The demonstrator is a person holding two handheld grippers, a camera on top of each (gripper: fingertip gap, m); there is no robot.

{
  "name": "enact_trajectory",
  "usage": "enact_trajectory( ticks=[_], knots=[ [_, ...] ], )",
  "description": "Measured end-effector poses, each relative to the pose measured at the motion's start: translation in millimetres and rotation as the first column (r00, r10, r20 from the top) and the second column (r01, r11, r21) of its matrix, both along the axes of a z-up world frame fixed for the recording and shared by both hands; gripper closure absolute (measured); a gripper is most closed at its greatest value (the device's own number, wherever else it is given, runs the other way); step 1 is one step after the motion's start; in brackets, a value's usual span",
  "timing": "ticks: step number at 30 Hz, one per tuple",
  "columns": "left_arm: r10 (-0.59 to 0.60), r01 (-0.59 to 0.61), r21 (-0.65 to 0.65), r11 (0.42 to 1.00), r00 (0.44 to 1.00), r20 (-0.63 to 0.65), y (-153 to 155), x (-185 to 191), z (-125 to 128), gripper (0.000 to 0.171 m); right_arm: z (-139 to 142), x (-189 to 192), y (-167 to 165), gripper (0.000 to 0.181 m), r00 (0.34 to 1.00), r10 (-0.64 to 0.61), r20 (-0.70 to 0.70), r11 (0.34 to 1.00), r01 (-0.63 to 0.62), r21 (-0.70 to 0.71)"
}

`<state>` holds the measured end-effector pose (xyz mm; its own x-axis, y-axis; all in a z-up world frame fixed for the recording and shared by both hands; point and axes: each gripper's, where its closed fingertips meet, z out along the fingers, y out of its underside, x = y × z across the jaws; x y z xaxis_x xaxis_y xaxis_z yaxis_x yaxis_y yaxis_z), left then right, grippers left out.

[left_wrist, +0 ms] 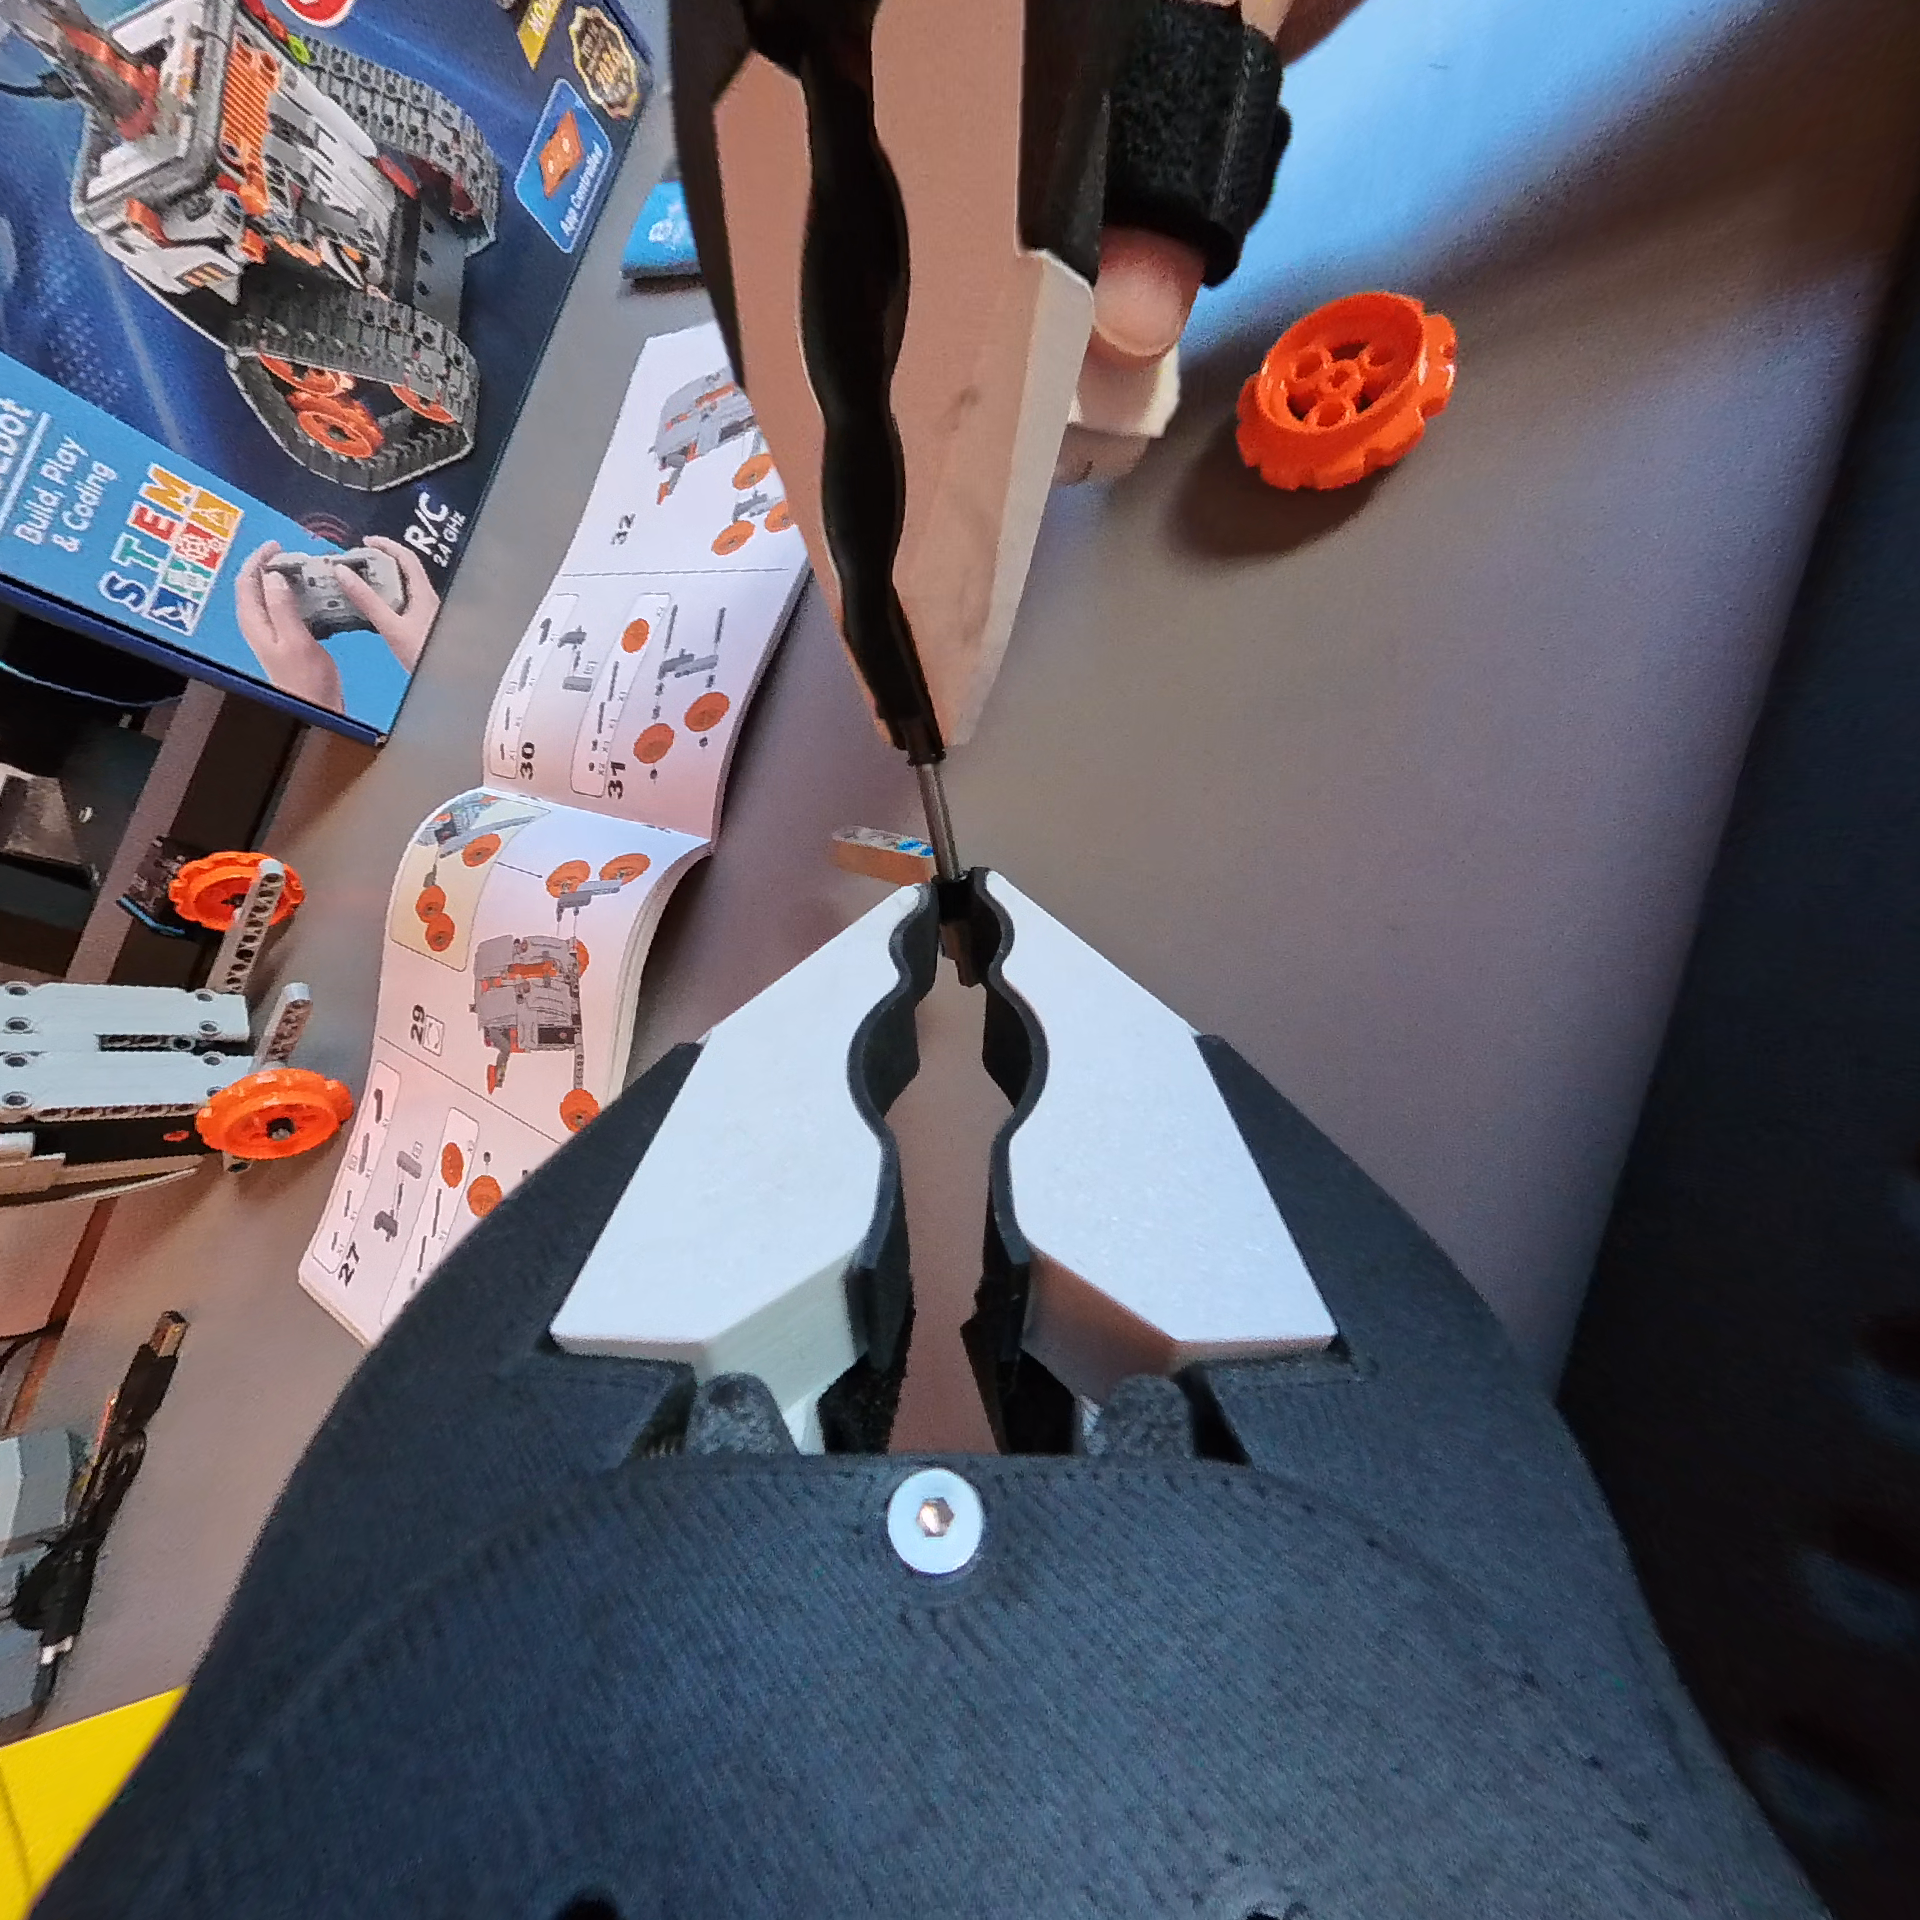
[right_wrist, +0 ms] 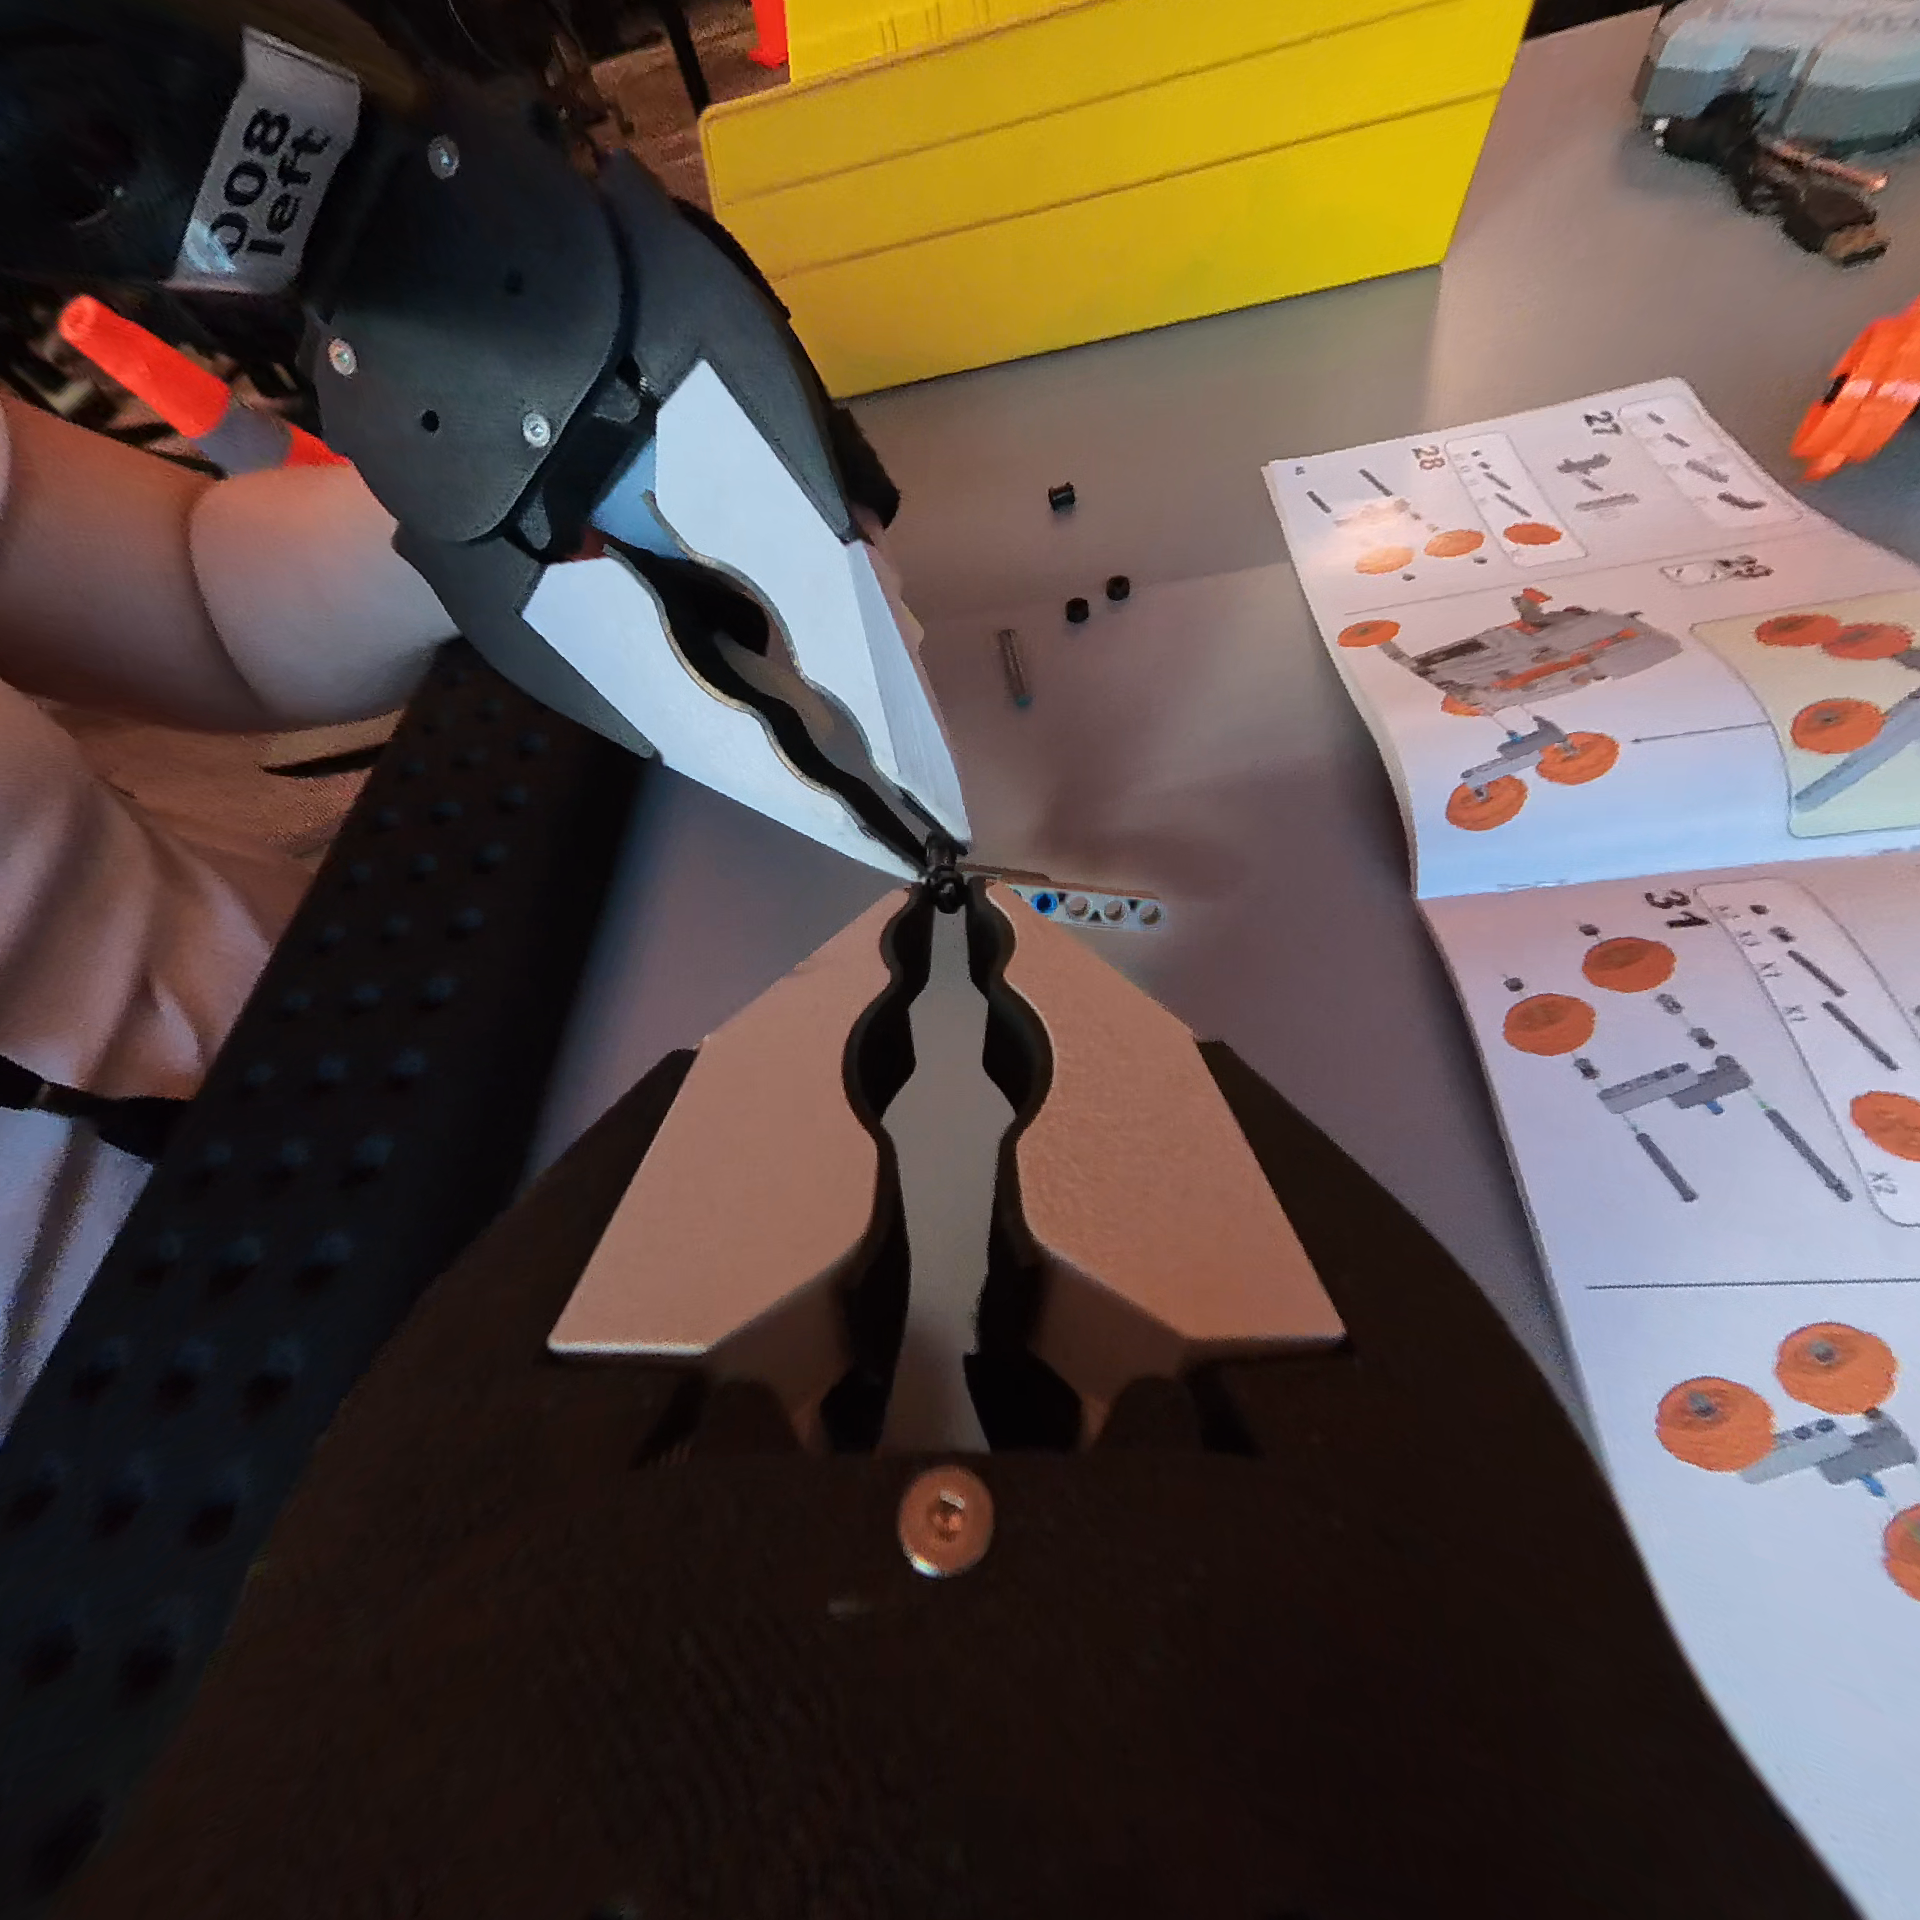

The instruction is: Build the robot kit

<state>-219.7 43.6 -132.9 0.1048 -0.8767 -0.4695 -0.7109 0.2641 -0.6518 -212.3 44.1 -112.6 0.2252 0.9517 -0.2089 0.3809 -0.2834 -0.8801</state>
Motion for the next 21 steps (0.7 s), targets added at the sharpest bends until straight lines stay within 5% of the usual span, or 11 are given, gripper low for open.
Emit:
enact_trajectory(
  ticks=[9,16,19,21],
  knots=[
    [0.01,-0.01,0.004,1.0,1.0,-0.006,2,-2,1,0.169,1,-3,0,0.176,0.998,-0.035,-0.055,0.985,0.025,-0.17],
    [0.015,-0.01,-0.052,0.999,0.995,0.098,2,-2,13,0.169,16,8,1,0.177,0.972,-0.045,-0.229,0.923,-0.048,-0.382],
    [0.05,-0.031,-0.118,0.993,0.985,0.165,7,-5,21,0.169,-13,19,4,0.176,0.999,-0.011,0.04,0.988,0.018,-0.156],
    [0.067,-0.026,-0.177,0.984,0.971,0.23,8,-7,30,0.169,-28,18,-6,0.176,0.972,0.051,0.229,0.999,-0.054,0.008]
  ],
)
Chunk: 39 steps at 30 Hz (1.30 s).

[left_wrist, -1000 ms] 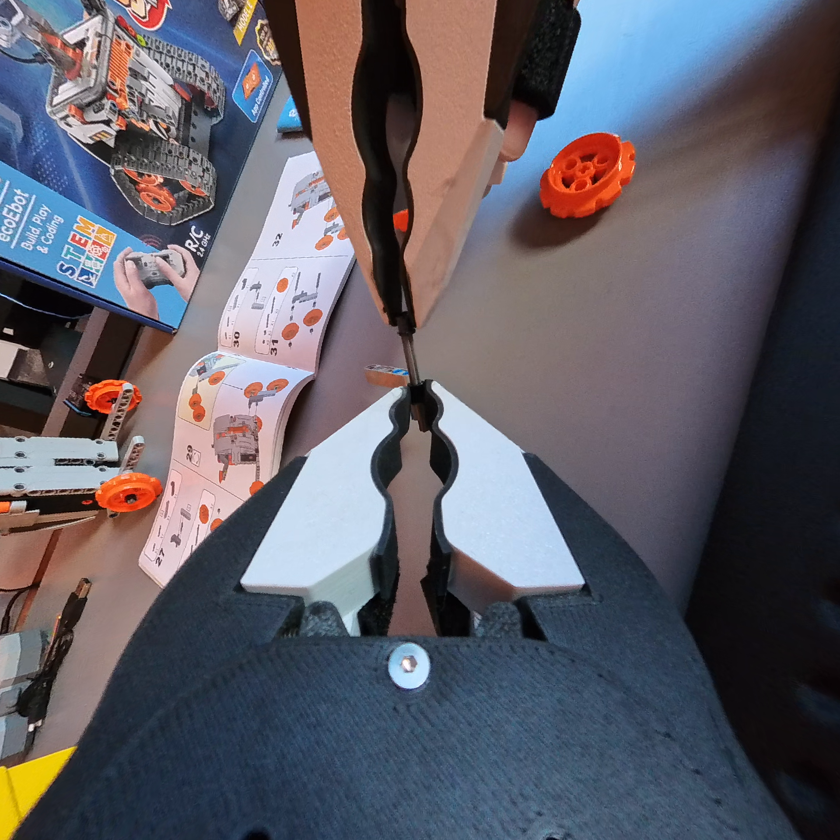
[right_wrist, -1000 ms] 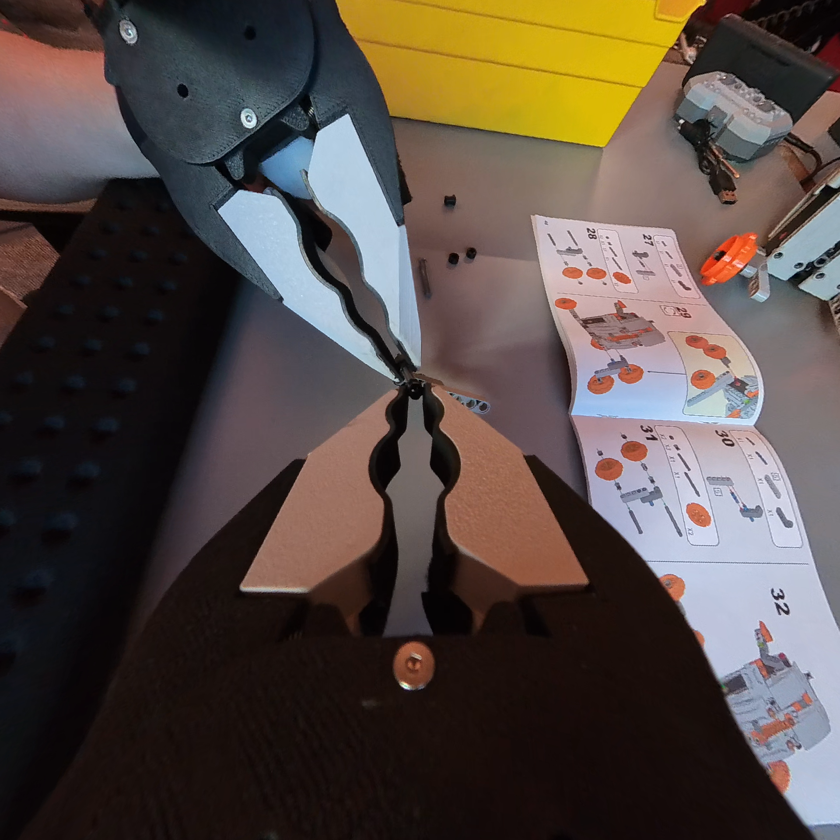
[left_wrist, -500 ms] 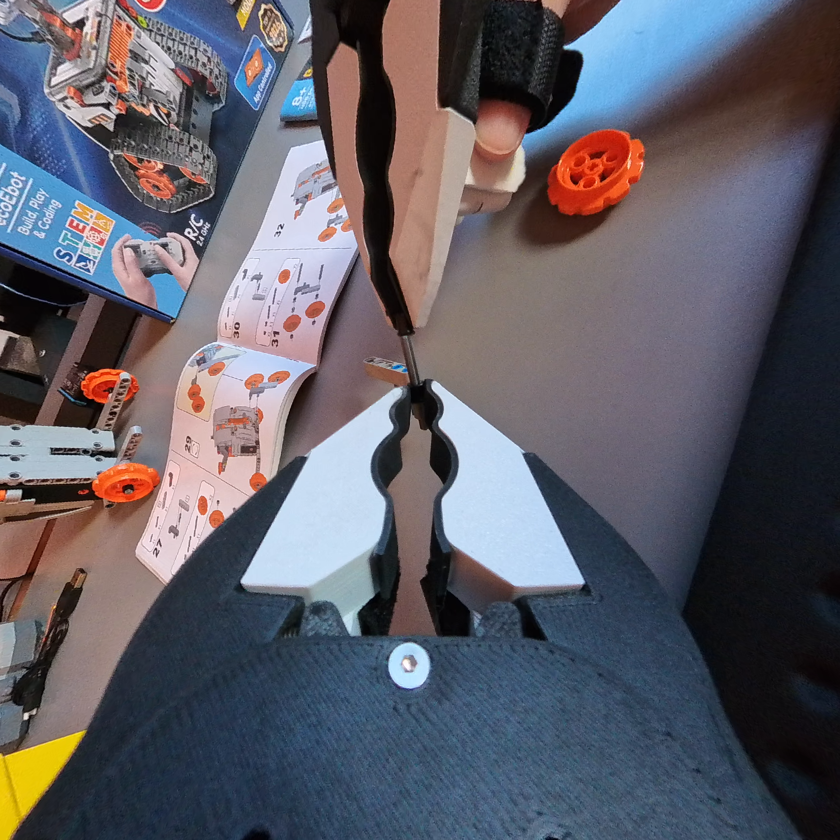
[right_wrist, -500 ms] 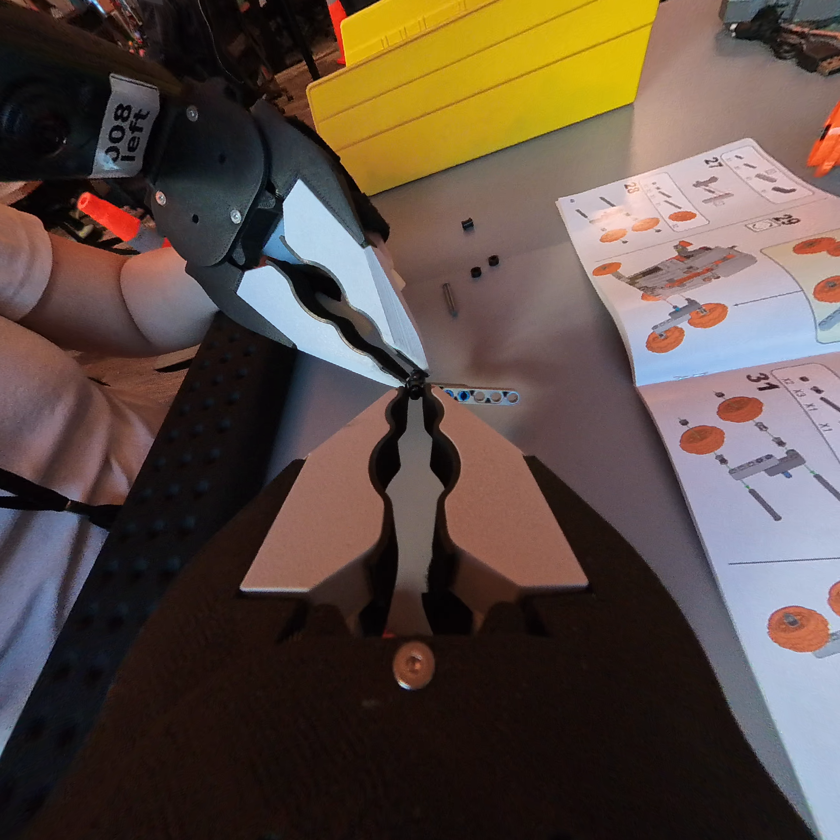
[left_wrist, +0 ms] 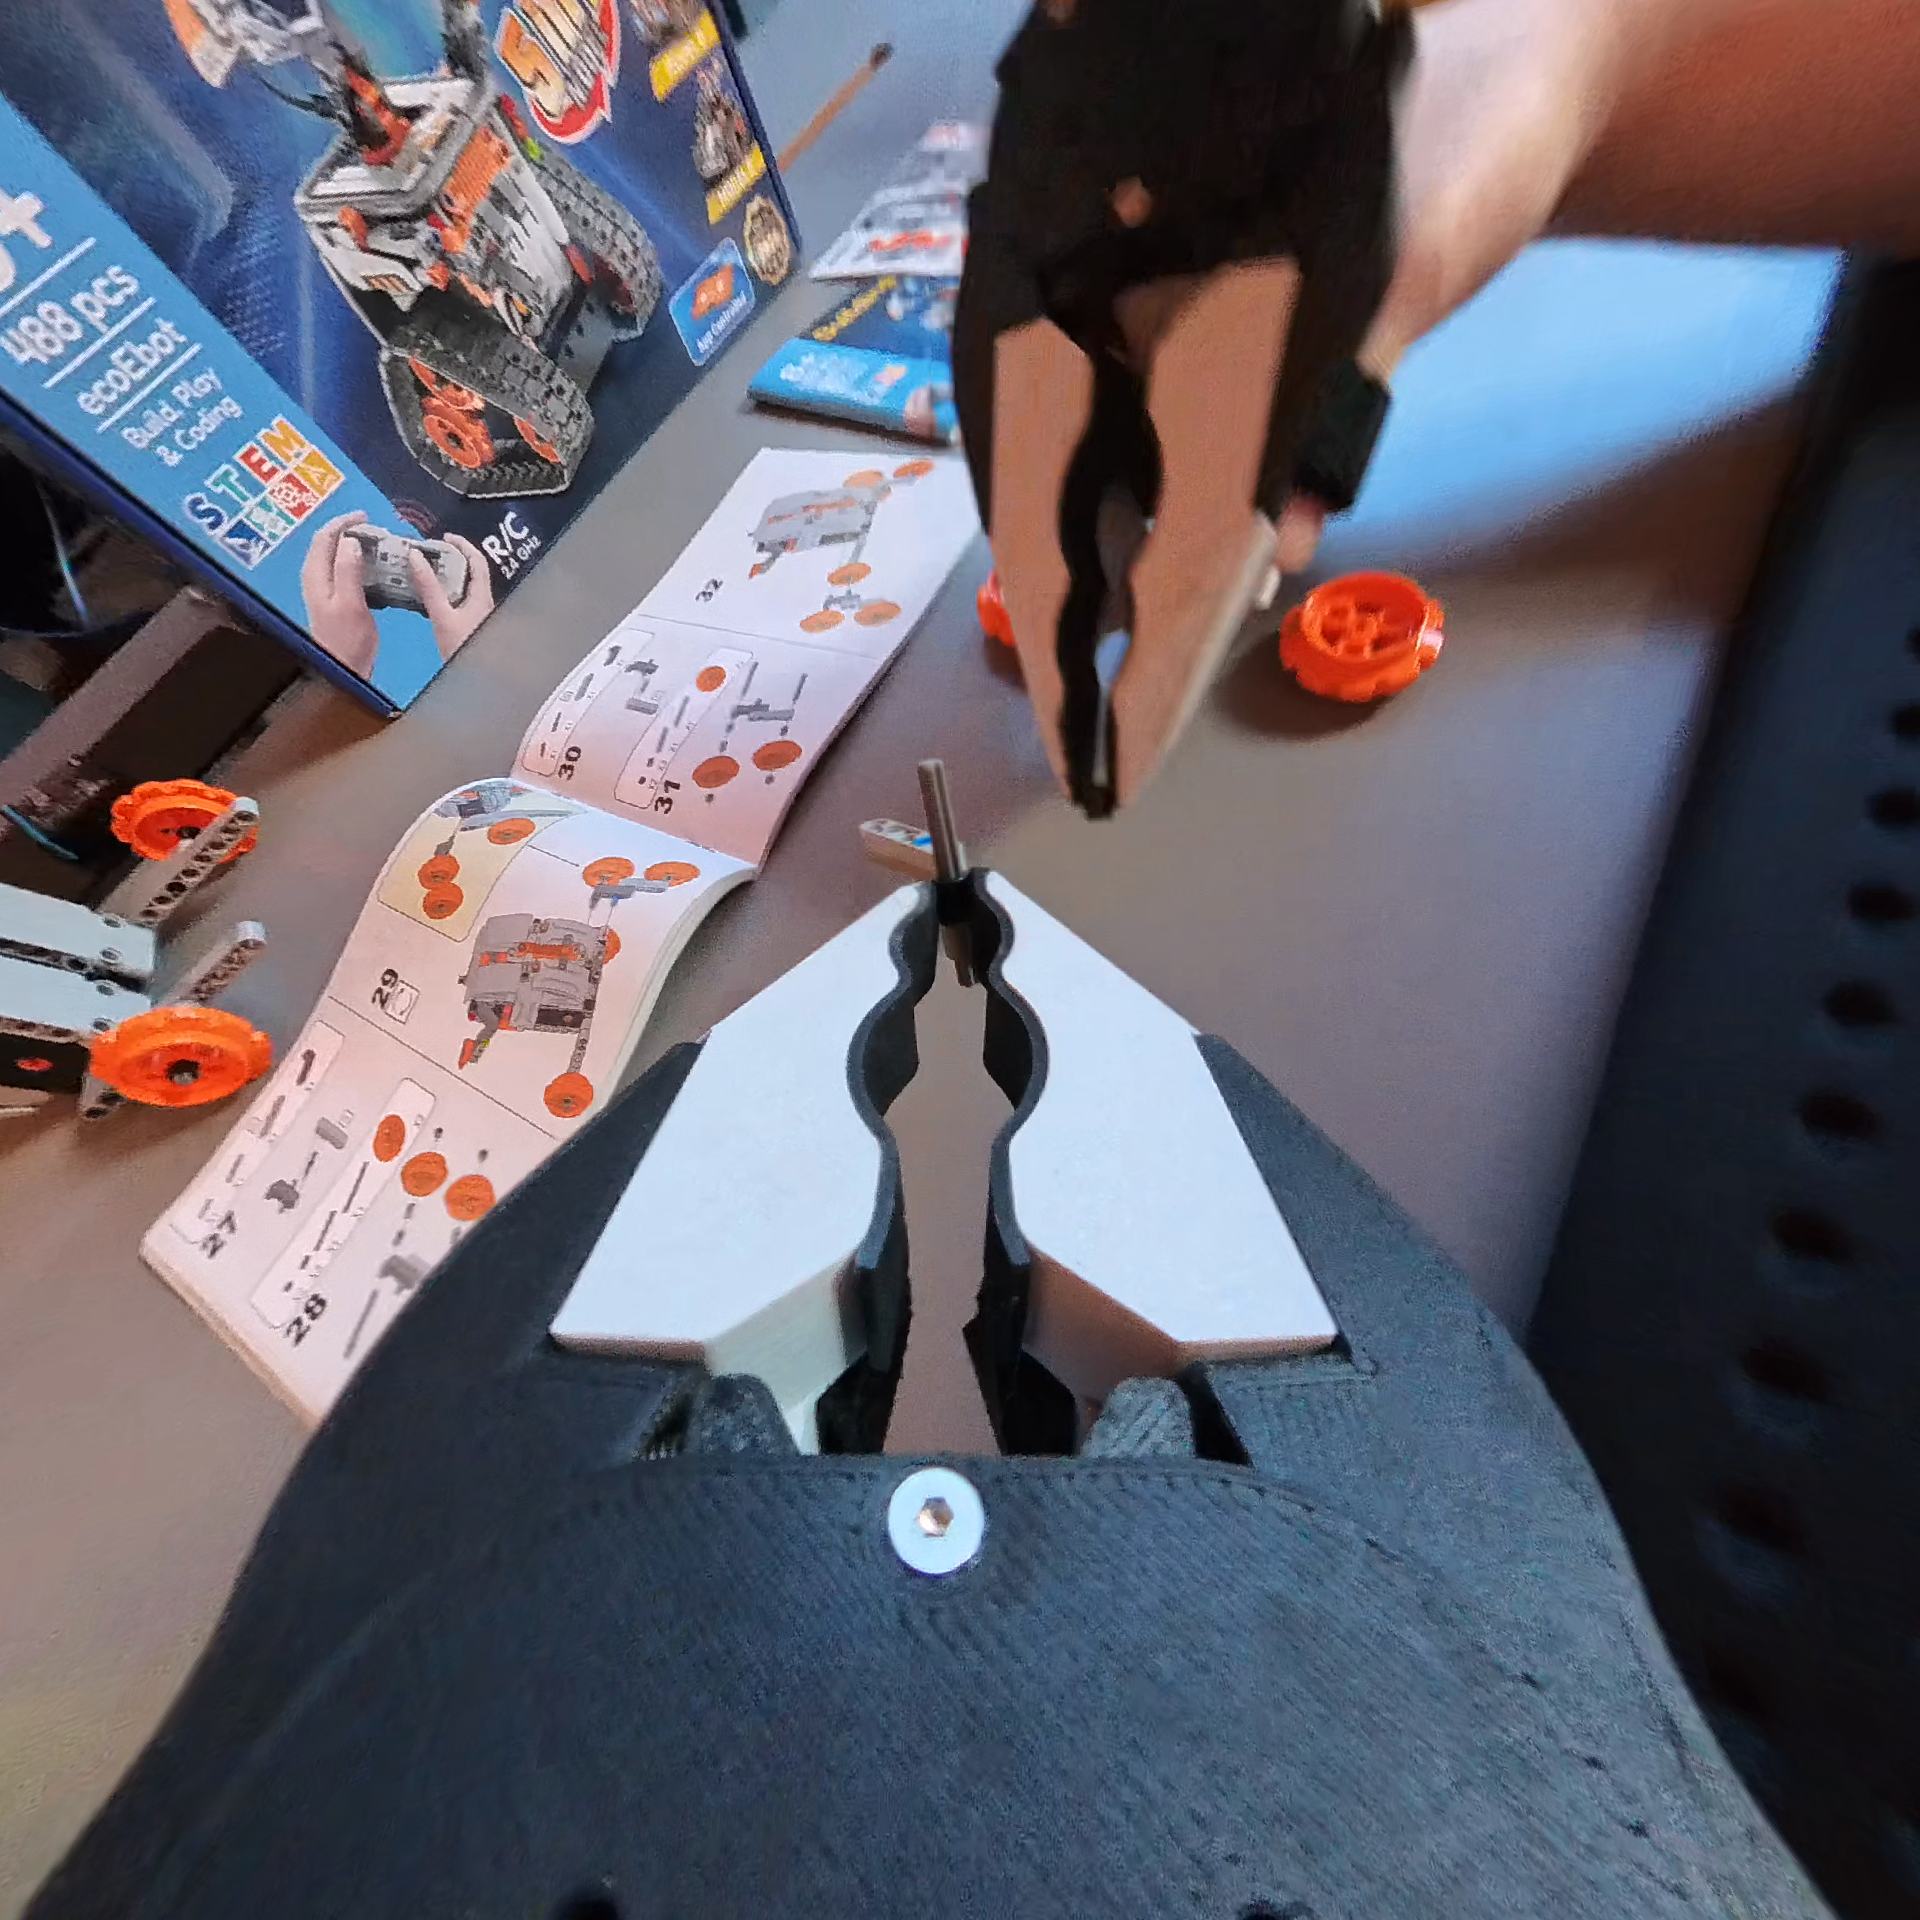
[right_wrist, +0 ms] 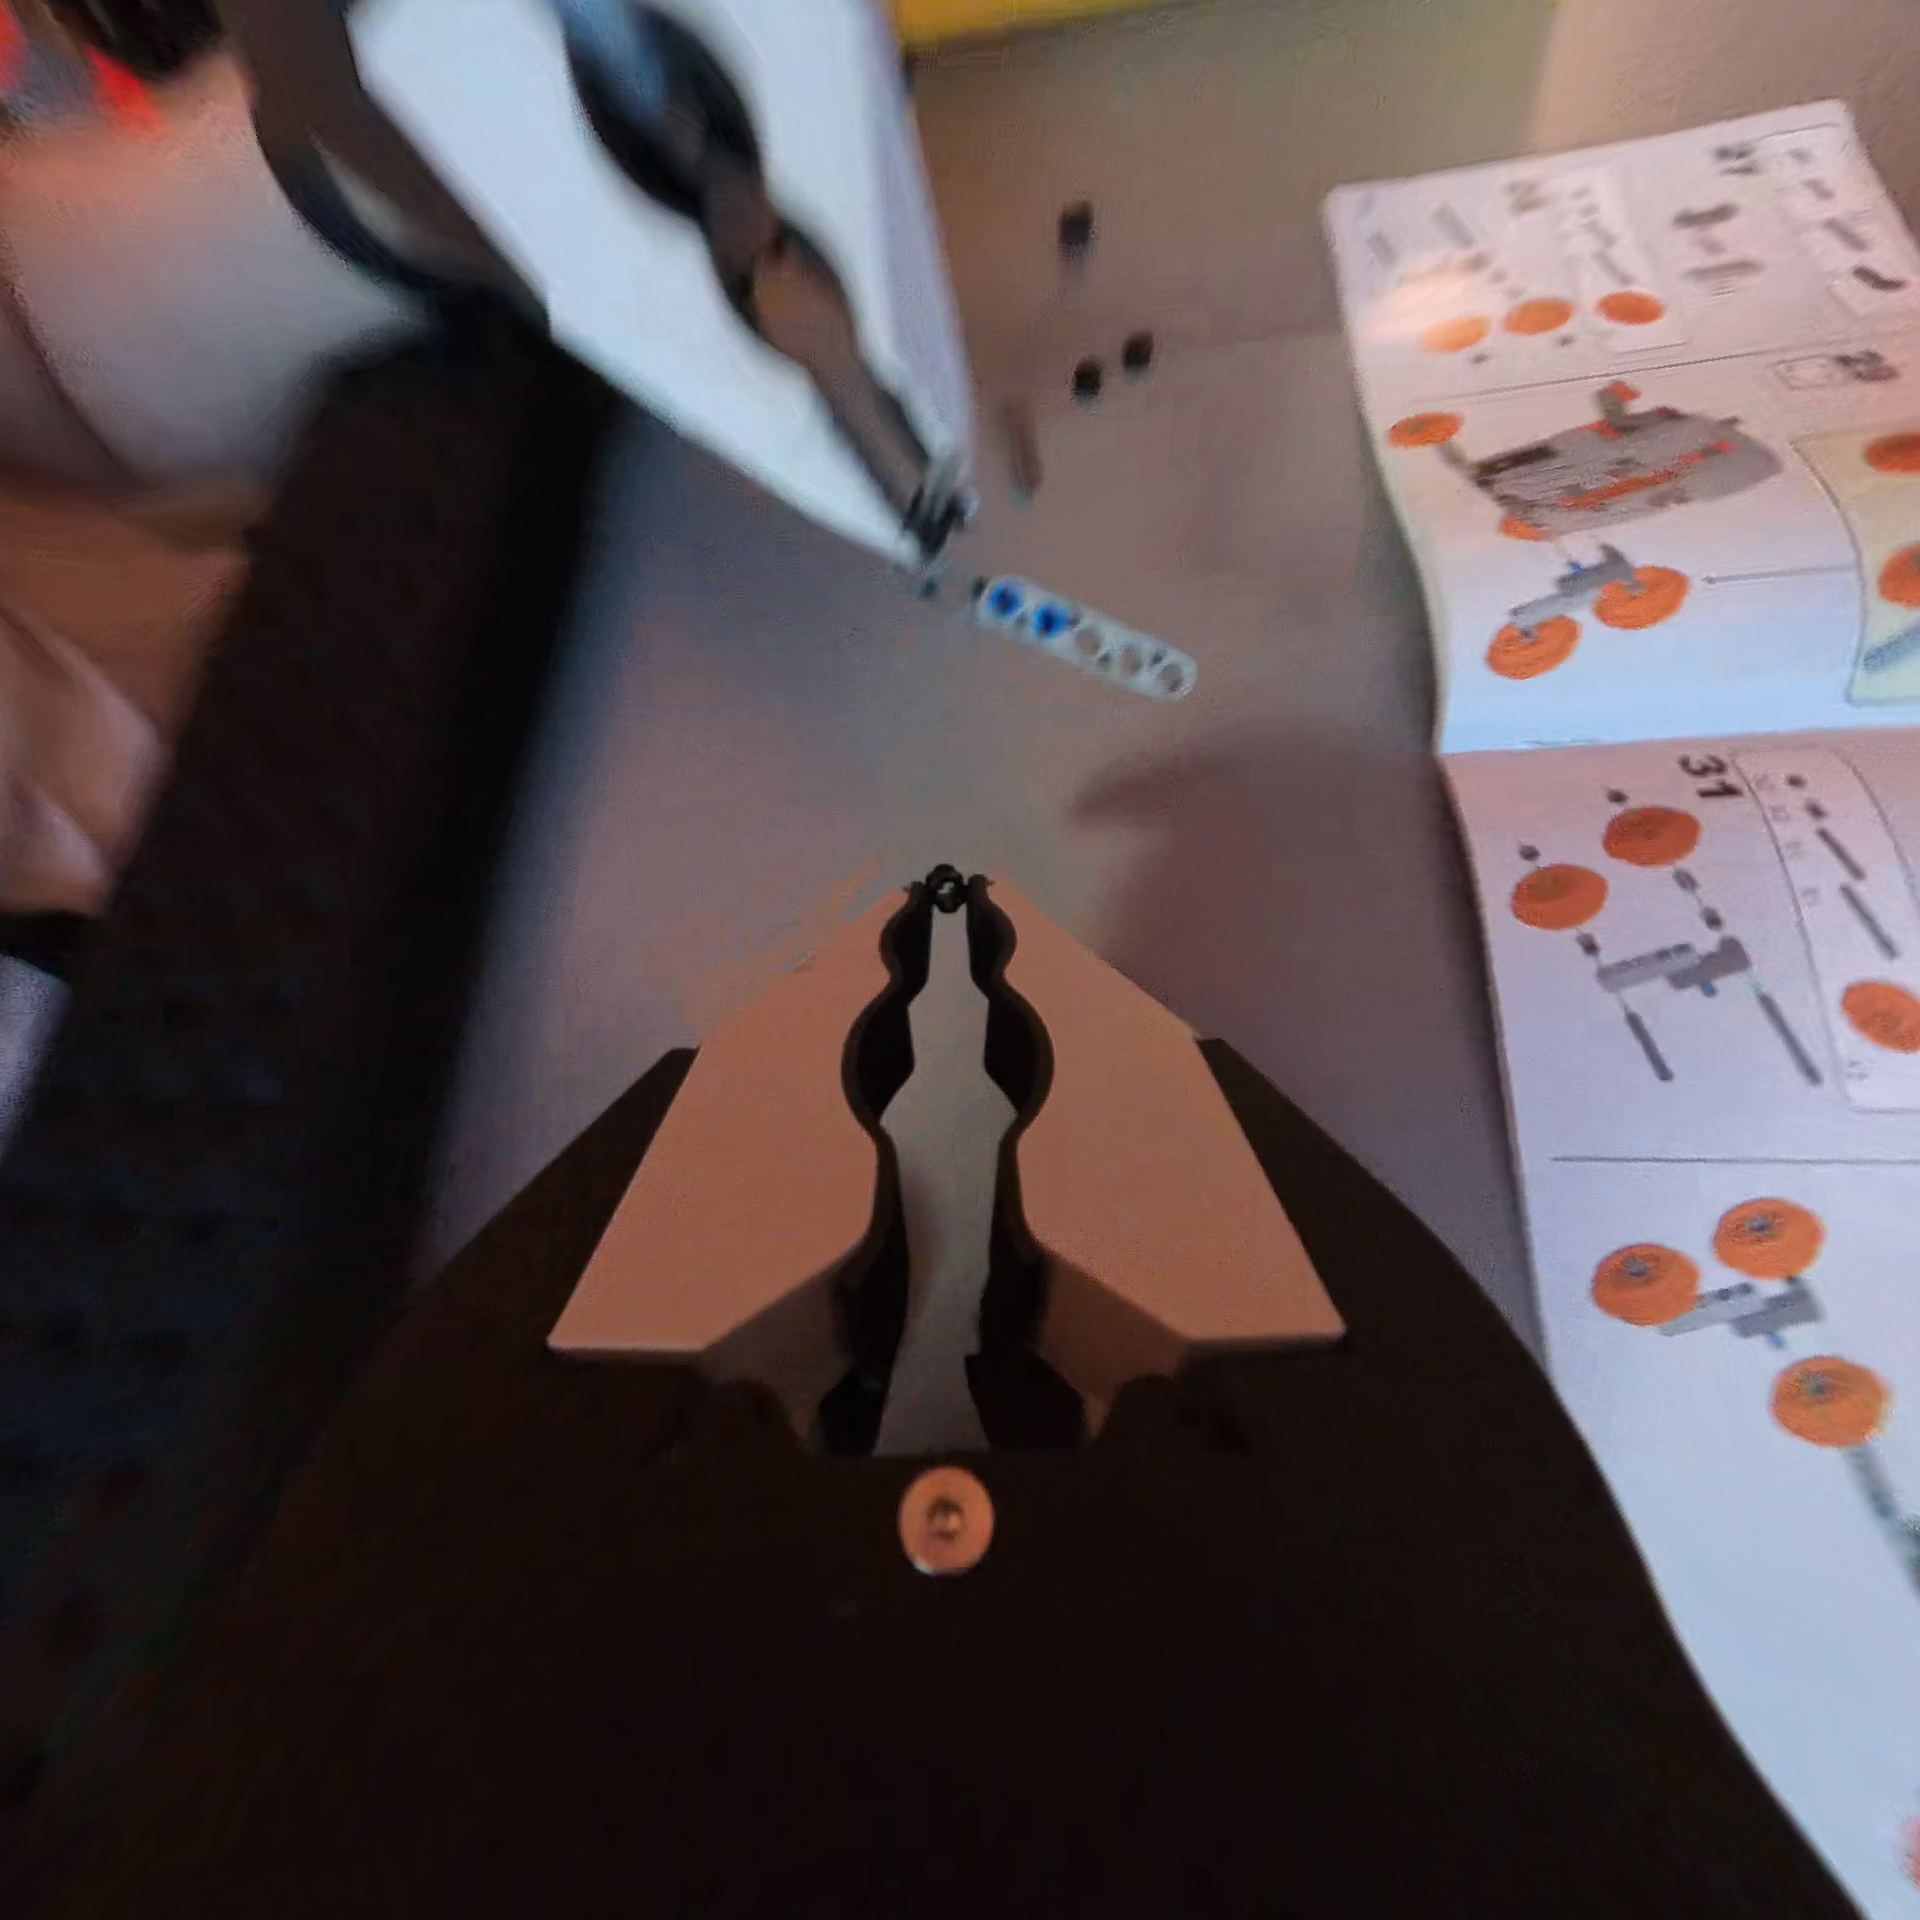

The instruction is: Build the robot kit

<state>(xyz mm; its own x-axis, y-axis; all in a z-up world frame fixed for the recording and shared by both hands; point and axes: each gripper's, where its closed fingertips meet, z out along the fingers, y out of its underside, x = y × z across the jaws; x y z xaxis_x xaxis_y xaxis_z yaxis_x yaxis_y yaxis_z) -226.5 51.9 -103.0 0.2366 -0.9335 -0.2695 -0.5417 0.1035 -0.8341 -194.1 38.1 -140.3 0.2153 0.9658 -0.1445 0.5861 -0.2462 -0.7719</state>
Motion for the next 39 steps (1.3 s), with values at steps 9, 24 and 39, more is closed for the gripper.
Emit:
enact_trajectory(
  ticks=[9,24,39],
  knots=[
    [0.015,0.11,-0.331,0.937,0.935,0.354,-3,-8,41,0.169,-9,-11,-11,0.151,0.995,0.062,0.076,0.997,-0.066,0.051],
    [-0.054,0.312,-0.485,0.817,0.879,0.474,-25,4,51,0.17,105,-37,2,0.169,0.84,-0.111,-0.532,0.993,0.072,-0.093],
    [-0.073,0.352,-0.414,0.839,0.828,0.556,-27,5,68,0.157,105,-44,-8,0.179,0.82,-0.097,-0.564,0.982,-0.015,-0.19]
  ],
)
